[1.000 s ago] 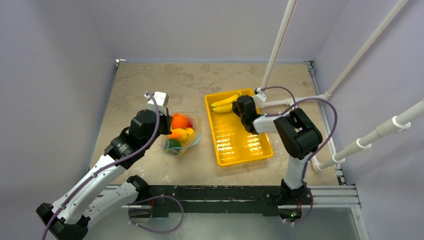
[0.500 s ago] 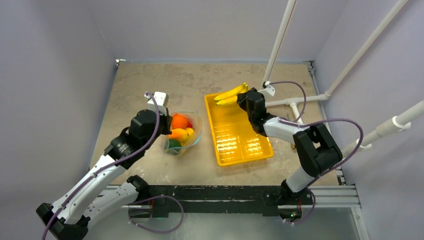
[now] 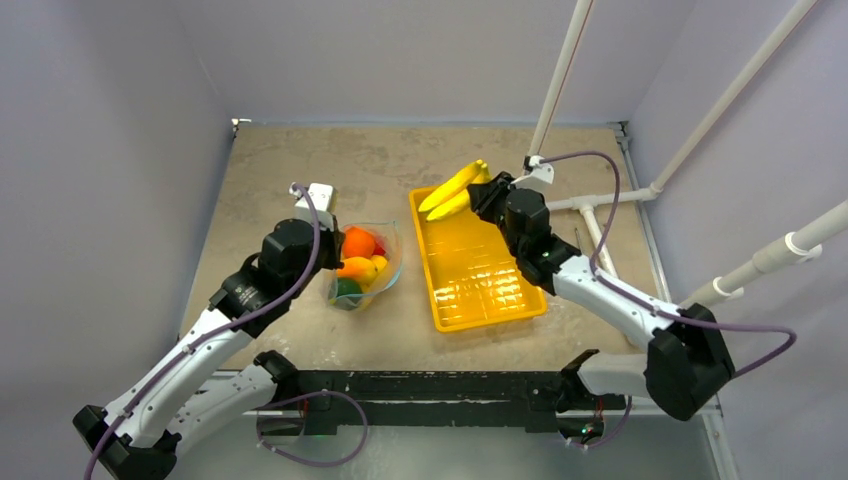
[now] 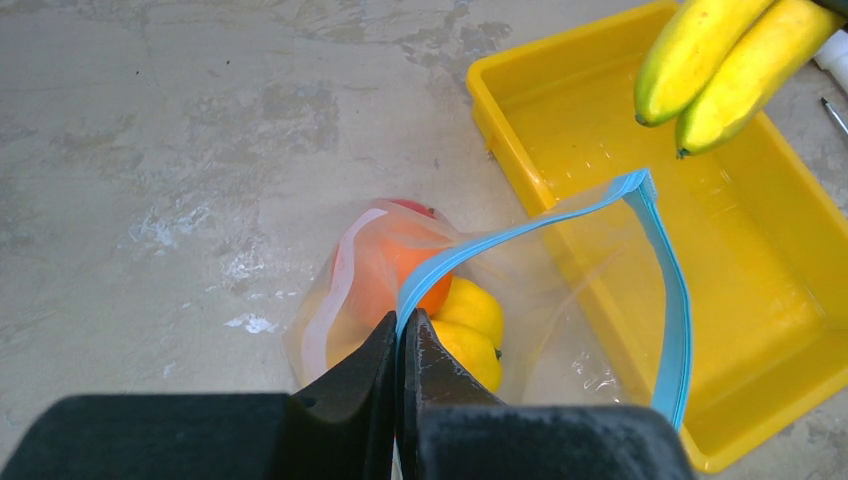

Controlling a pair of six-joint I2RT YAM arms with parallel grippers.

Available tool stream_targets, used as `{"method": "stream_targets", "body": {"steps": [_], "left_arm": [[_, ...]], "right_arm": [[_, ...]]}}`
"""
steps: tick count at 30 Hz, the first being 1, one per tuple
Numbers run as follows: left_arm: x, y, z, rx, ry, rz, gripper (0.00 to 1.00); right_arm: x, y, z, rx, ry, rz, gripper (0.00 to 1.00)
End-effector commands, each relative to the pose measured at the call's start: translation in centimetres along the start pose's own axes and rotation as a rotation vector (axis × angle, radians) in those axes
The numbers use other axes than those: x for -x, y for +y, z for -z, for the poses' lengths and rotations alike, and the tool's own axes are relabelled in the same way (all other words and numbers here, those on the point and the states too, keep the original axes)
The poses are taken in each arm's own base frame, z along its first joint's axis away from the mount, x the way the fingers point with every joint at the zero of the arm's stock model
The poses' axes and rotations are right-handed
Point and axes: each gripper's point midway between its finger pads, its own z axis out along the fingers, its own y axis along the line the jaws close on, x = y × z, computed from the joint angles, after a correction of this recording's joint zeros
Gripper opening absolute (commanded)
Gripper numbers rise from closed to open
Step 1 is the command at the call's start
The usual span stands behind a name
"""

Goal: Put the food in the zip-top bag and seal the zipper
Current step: Pick up the fake fruit from the bin, then place the fake fruit in the zipper food storage bag.

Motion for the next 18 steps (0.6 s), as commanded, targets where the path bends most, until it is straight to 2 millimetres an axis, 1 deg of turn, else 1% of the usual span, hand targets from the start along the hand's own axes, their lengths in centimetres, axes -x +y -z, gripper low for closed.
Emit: {"method": "stream_targets", "body": {"steps": [1, 4, 7, 11, 14, 18], "left_arm": [[1.9, -0.4, 0.0, -0.016, -0.056, 0.009, 0.00], [1.8, -0.4, -0.1, -0.018, -0.052, 0.008, 0.00], [1.8, -0.4, -0.1, -0.015, -0.049, 0.006, 0.00], [1.7, -0.3, -0.2, -0.012, -0.046, 0.005, 0.00], [1.7, -0.3, -0.3, -0.010, -0.044, 0.004, 0.00], [1.7, -0.2, -0.2, -0.009, -0.046, 0.004, 0.00]], "right_arm": [[1.2, 3.3, 2.6, 0.057, 0.006, 0.078, 0.00], [1.4, 5.3, 4.2, 0.076, 0.014, 0.089, 0.00], [2.1, 7.0, 5.6, 0.103, 0.010, 0.088, 0.00], [4.0, 9.0, 7.3, 0.147, -0.014, 0.068, 0.00], [4.9, 10.5, 8.4, 0.187, -0.022, 0.064, 0.00], [4.9, 12.2, 9.3, 0.218, -0.015, 0.068, 0.00]]}}
